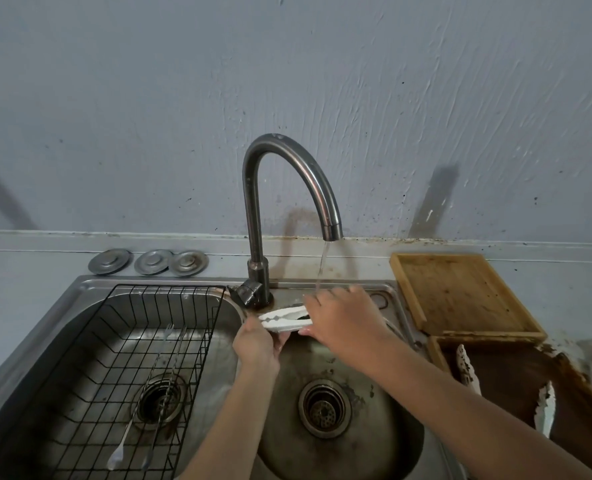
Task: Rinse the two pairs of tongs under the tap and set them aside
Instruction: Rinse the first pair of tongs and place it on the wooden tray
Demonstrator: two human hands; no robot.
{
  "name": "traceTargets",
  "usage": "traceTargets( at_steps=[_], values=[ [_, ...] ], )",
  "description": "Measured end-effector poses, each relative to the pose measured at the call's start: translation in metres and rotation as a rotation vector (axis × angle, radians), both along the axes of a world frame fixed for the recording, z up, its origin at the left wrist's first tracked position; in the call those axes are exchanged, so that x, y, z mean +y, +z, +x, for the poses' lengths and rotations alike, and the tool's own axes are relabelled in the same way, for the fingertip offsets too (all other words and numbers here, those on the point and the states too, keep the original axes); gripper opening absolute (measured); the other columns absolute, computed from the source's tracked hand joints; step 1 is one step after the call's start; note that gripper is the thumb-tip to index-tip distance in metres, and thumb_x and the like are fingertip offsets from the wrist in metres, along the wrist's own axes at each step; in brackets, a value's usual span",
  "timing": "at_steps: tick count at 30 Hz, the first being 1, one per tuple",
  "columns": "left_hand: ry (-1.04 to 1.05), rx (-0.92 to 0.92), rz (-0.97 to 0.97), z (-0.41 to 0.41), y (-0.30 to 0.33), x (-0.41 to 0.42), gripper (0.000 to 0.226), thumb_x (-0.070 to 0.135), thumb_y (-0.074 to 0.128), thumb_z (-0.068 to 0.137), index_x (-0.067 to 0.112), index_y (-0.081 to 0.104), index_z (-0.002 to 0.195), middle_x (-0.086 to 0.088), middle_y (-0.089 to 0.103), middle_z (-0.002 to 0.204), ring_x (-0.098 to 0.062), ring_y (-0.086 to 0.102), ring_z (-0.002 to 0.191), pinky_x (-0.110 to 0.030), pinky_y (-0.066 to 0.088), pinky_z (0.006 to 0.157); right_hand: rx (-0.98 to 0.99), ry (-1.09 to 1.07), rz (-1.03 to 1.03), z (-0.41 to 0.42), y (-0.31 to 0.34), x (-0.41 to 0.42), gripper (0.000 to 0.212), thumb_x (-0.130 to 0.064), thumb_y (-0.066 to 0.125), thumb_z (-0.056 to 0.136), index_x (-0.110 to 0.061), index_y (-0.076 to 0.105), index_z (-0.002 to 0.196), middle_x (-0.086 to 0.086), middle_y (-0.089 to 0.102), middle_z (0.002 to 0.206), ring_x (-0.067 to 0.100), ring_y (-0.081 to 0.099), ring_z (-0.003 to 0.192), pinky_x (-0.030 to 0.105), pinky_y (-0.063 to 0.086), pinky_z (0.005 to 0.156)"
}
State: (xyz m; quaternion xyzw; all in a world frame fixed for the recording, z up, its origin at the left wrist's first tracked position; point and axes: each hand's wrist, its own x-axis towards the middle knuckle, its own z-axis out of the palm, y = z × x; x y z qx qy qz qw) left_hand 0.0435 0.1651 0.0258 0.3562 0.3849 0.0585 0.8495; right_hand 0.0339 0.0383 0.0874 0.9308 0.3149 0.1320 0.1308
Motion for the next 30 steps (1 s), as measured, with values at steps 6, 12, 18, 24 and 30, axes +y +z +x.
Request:
traceTargets(
  at_steps=[6,12,18,24,30],
  values=[
    [-0.315,-0.062,0.300,-0.005,0.016,0.020,0.032,0.031,0.039,0.100,0.005,0.057,0.094,-0.015,0.063,0.086,-0.024,0.063,0.073,-0.023,0.056,0.046,0.517,-0.225,0.519,0.009,-0.028,-0.005,0.045,-0.045,0.030,0.097,-0.010,0.057,0.103,0.002,0.062,0.078,0.016,0.057,0.062,0.031,0.048,0.056],
    [-0.332,-0.038,1.138,0.014,0.001,0.045,0.026,0.030,0.047,0.093,0.008,0.060,0.090,-0.008,0.064,0.083,-0.027,0.064,0.083,-0.034,0.051,0.072,1.338,-0.623,1.644,0.005,-0.038,-0.003,0.054,-0.049,0.026,0.097,-0.007,0.056,0.082,0.000,0.050,0.054,0.010,0.040,0.038,0.022,0.034,0.039],
    [-0.184,0.028,1.360,0.014,-0.008,0.032,0.048,0.009,0.063,0.084,-0.013,0.038,0.119,-0.026,0.039,0.120,-0.036,0.040,0.112,-0.039,0.034,0.101,1.387,-0.493,1.703,0.002,-0.034,-0.003,0.053,-0.048,0.025,0.097,-0.007,0.055,0.081,0.002,0.052,0.055,0.012,0.044,0.043,0.023,0.039,0.044],
    [-0.268,0.015,1.220,0.026,-0.014,0.044,0.022,0.008,0.051,0.092,-0.002,0.043,0.111,-0.023,0.056,0.113,-0.038,0.057,0.103,-0.039,0.044,0.086,1.463,-0.476,1.696,-0.002,-0.042,-0.014,0.055,-0.052,0.026,0.095,-0.008,0.056,0.079,0.002,0.051,0.054,0.012,0.044,0.042,0.022,0.039,0.042],
    [-0.328,0.126,1.440,0.032,-0.019,0.053,0.017,0.019,0.047,0.094,0.003,0.043,0.101,-0.022,0.057,0.109,-0.043,0.059,0.095,-0.046,0.046,0.077,1.468,-0.392,1.612,-0.008,-0.048,-0.022,0.056,-0.051,0.023,0.096,-0.009,0.056,0.077,0.003,0.049,0.055,0.013,0.042,0.041,0.022,0.039,0.041]
  ],
)
